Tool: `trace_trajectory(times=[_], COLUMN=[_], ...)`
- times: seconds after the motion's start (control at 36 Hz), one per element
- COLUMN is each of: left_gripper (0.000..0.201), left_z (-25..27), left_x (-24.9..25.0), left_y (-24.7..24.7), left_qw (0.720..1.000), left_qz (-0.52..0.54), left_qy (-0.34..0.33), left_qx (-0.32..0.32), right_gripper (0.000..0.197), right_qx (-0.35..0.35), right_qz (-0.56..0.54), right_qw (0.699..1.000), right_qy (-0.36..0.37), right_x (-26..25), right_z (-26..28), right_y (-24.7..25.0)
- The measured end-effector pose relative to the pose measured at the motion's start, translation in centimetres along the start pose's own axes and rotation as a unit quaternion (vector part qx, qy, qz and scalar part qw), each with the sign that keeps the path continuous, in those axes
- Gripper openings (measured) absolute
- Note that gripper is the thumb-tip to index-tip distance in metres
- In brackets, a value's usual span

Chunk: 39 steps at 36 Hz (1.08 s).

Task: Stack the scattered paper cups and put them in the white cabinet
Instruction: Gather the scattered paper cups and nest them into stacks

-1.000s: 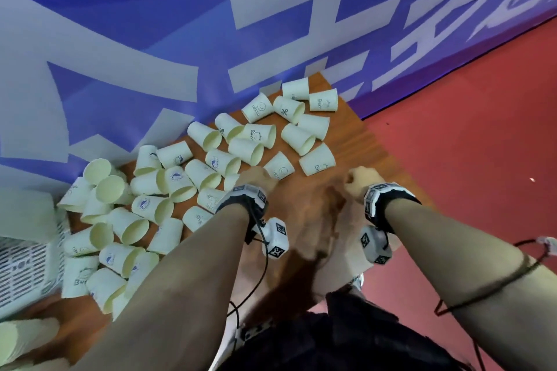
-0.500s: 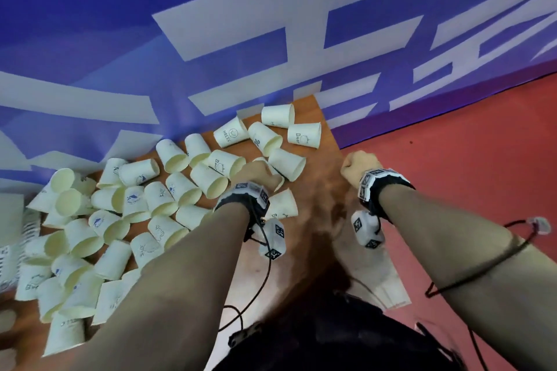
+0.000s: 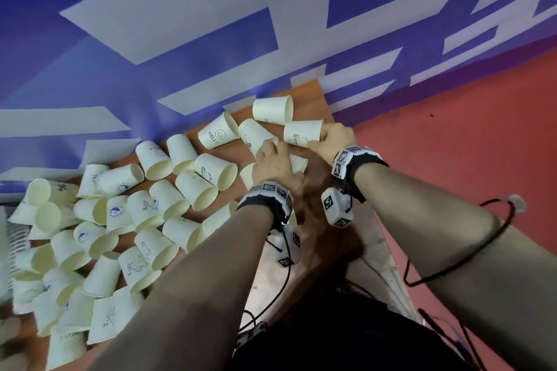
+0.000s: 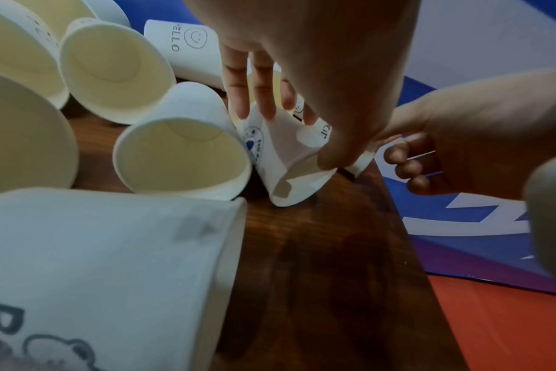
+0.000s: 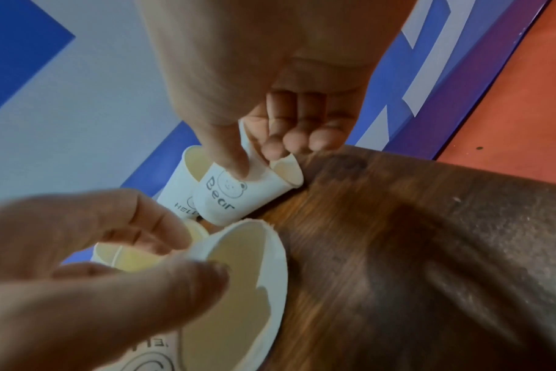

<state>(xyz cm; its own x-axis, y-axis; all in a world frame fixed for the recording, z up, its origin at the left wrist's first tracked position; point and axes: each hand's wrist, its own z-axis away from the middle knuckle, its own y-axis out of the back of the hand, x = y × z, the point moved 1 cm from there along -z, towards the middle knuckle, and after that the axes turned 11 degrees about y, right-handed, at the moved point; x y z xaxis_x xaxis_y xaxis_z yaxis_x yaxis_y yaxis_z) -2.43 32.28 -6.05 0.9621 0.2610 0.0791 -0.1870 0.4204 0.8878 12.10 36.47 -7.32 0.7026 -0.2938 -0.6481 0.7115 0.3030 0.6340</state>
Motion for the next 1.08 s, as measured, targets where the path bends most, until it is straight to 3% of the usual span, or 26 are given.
trace_trajectory(times=[0.14,0.39,0.64,0.83,0.89,0.97,1.08], left_gripper=[0.054,0.037,0.029,0.009,0.013,0.020,0.015], left_z=[0.1,1.4,6.0,12.0,13.6,16.2,19.6], left_x=[0.5,0.7,-1.7,-8.5,-11.2,-15.8,-22.3], left_y=[0.5,3.4,6.7,7.2,6.7,6.1,4.9], left_qw=[1.000,0.999,0.991,0.975,0.967,0.951,0.931], left_qz=[0.003,0.020,0.111,0.166,0.179,0.207,0.231], left_qy=[-0.006,0.020,0.080,0.136,0.170,0.216,0.275], left_qx=[-0.004,-0.037,0.014,0.058,0.068,0.078,0.071], right_gripper=[0.042,0.019,0.035,0.017,0.010,0.018,0.028], right_qx=[0.005,0.015,0.088,0.086,0.061,0.012,-0.028], right_qz=[0.029,0.060,0.144,0.163,0.146,0.137,0.148], right_qw=[1.000,0.998,0.983,0.971,0.972,0.973,0.962], right_qy=[-0.010,0.008,0.075,0.152,0.174,0.186,0.226], right_x=[0.6,-0.4,-2.8,-6.8,-8.1,-10.1,-12.8], right_z=[-0.4,2.8,8.5,13.6,14.9,16.9,19.5], right_y=[-1.2,1.9,5.4,3.3,1.4,-2.0,-7.4])
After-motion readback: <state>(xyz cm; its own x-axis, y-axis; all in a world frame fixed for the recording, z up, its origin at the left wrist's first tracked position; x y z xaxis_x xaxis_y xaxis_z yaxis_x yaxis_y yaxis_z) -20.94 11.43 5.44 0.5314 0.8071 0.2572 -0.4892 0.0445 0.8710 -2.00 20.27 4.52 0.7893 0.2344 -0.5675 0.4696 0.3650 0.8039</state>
